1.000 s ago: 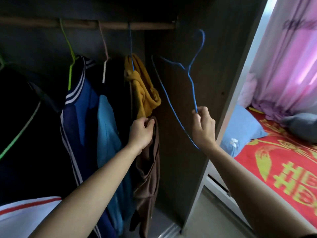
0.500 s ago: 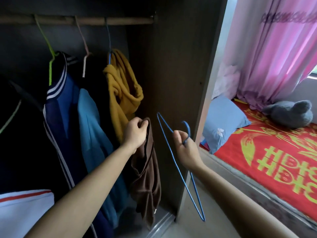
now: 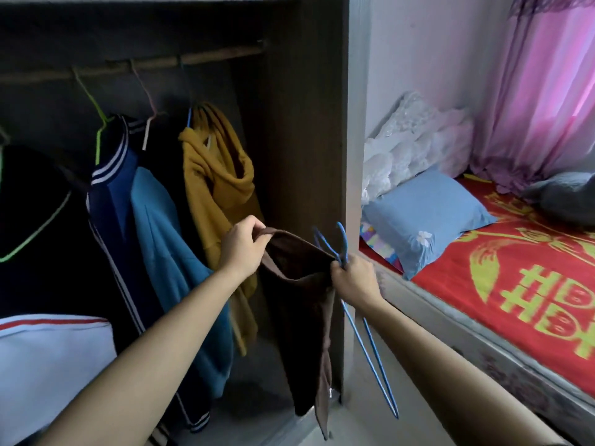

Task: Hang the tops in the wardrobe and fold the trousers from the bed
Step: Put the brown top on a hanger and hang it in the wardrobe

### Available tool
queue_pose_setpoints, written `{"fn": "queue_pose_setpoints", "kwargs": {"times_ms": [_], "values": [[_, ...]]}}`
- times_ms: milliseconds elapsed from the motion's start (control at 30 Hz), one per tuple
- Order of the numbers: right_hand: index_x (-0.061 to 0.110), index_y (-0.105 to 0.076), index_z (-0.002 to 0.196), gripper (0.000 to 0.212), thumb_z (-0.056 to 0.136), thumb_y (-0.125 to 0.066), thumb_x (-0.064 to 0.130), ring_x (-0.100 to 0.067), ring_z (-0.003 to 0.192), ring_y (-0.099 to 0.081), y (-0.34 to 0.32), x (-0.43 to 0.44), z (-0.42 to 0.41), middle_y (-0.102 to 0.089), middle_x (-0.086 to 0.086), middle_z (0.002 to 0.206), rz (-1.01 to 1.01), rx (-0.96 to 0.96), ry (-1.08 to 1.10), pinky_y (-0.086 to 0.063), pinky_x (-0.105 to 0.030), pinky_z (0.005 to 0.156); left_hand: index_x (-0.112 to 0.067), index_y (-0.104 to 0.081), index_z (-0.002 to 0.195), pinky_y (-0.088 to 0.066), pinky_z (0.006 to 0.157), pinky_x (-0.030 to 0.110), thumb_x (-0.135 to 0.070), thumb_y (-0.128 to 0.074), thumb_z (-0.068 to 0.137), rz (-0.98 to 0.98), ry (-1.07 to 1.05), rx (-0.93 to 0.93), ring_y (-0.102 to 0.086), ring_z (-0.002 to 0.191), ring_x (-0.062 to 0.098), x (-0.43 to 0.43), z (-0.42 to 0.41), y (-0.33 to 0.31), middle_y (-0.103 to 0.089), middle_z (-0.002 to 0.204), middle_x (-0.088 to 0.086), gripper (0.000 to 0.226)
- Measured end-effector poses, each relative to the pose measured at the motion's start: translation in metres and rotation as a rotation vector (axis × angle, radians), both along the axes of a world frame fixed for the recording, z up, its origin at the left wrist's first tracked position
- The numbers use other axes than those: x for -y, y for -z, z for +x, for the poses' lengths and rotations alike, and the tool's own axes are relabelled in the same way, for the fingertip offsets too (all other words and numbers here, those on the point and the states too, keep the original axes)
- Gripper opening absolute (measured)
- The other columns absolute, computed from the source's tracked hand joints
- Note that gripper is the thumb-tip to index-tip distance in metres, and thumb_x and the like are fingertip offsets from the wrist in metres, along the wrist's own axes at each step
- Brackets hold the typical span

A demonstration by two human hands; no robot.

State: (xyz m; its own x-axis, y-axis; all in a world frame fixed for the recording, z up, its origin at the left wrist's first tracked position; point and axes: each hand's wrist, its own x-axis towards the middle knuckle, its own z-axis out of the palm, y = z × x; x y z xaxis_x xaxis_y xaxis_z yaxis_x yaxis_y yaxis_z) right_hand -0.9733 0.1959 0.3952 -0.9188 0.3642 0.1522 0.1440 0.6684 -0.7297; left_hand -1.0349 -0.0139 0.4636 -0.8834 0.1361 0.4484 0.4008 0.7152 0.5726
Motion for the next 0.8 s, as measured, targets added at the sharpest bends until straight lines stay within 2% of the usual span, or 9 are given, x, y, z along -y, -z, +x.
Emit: {"fn": "queue_pose_setpoints", "kwargs": {"times_ms": [133,233,367,433,500,600,667,733,800], "values": [[0.012,-0.056,0.101,0.016,0.095,-0.045,0.023,-0.035,0.1,-0.055,-0.014,-0.019,0.003,-0.059,-0.015,0.107,-0.026,-0.093,-0.015,-0.039,-0.037,0.079,-0.022,-0.064,0.081,-0.039,0.057,0.005,-0.008,-0.074,0.08,-0.027,-0.052,0.093,-0.057,0.076,0.01,0.014,0.021,0.006,-0.064,0.081,-0.006,0.017],[0.018,-0.049,0.096,0.008,0.095,-0.043,0.023,-0.036,0.095,-0.058,-0.019,-0.02,0.009,-0.063,-0.012,0.101,-0.047,-0.112,-0.039,-0.044,-0.039,0.074,-0.018,-0.074,0.091,-0.039,0.062,0.003,-0.005,-0.068,0.084,-0.074,-0.127,0.138,-0.059,0.081,0.012,0.017,0.033,0.01,-0.069,0.088,-0.003,0.016],[0.018,-0.052,0.098,0.01,0.094,-0.044,0.022,-0.03,0.087,-0.061,-0.014,-0.015,0.024,-0.062,-0.002,0.09,-0.05,-0.161,-0.067,-0.049,-0.043,0.076,-0.014,-0.072,0.113,-0.049,0.087,0.031,-0.011,-0.052,0.094,-0.167,-0.334,0.157,-0.061,0.104,0.028,0.023,0.044,0.016,-0.069,0.112,0.007,0.028],[0.02,-0.053,0.098,0.01,0.093,-0.046,0.023,-0.027,0.091,-0.058,-0.008,-0.013,0.032,-0.06,-0.001,0.094,-0.019,-0.186,-0.096,-0.048,-0.043,0.081,-0.013,-0.072,0.11,-0.046,0.077,0.029,-0.013,-0.049,0.096,-0.162,-0.374,0.196,-0.061,0.101,0.031,0.023,0.047,0.021,-0.069,0.105,0.009,0.027],[0.021,-0.052,0.094,0.007,0.092,-0.046,0.024,-0.027,0.092,-0.057,-0.005,-0.013,0.039,-0.059,-0.001,0.094,-0.002,-0.172,-0.106,-0.047,-0.044,0.082,-0.015,-0.072,0.102,-0.044,0.068,0.028,-0.013,-0.046,0.095,-0.026,-0.362,0.271,-0.062,0.092,0.03,0.021,0.051,0.026,-0.069,0.095,0.008,0.028],[0.018,-0.054,0.085,0.012,0.088,-0.044,0.024,-0.029,0.086,-0.063,-0.004,-0.014,0.048,-0.068,-0.002,0.082,-0.109,-0.074,-0.093,-0.052,-0.045,0.08,-0.013,-0.067,0.112,-0.056,0.084,0.043,-0.013,-0.043,0.099,0.477,-0.297,0.482,-0.063,0.1,0.03,0.014,0.05,0.028,-0.067,0.11,0.011,0.028],[0.014,-0.059,0.081,0.018,0.087,-0.045,0.023,-0.028,0.082,-0.066,-0.004,-0.017,0.053,-0.069,-0.005,0.074,-0.21,-0.012,-0.09,-0.054,-0.049,0.079,-0.013,-0.064,0.116,-0.055,0.084,0.046,-0.012,-0.044,0.1,0.786,-0.261,0.636,-0.062,0.103,0.033,0.006,0.046,0.021,-0.064,0.116,0.015,0.025],[0.014,-0.063,0.081,0.019,0.09,-0.047,0.019,-0.028,0.079,-0.068,-0.004,-0.018,0.056,-0.07,-0.008,0.076,-0.283,0.025,-0.086,-0.056,-0.052,0.079,-0.015,-0.065,0.11,-0.053,0.073,0.039,-0.016,-0.048,0.099,0.896,-0.231,0.691,-0.063,0.098,0.032,0.002,0.042,0.017,-0.066,0.112,0.013,0.02],[0.012,-0.065,0.085,0.017,0.091,-0.049,0.016,-0.026,0.074,-0.07,-0.008,-0.02,0.058,-0.07,-0.009,0.081,-0.348,0.048,-0.08,-0.058,-0.05,0.076,-0.021,-0.069,0.096,-0.053,0.06,0.032,-0.024,-0.057,0.094,0.787,-0.165,0.649,-0.067,0.089,0.029,-0.002,0.042,0.014,-0.071,0.099,0.008,0.012]]}}
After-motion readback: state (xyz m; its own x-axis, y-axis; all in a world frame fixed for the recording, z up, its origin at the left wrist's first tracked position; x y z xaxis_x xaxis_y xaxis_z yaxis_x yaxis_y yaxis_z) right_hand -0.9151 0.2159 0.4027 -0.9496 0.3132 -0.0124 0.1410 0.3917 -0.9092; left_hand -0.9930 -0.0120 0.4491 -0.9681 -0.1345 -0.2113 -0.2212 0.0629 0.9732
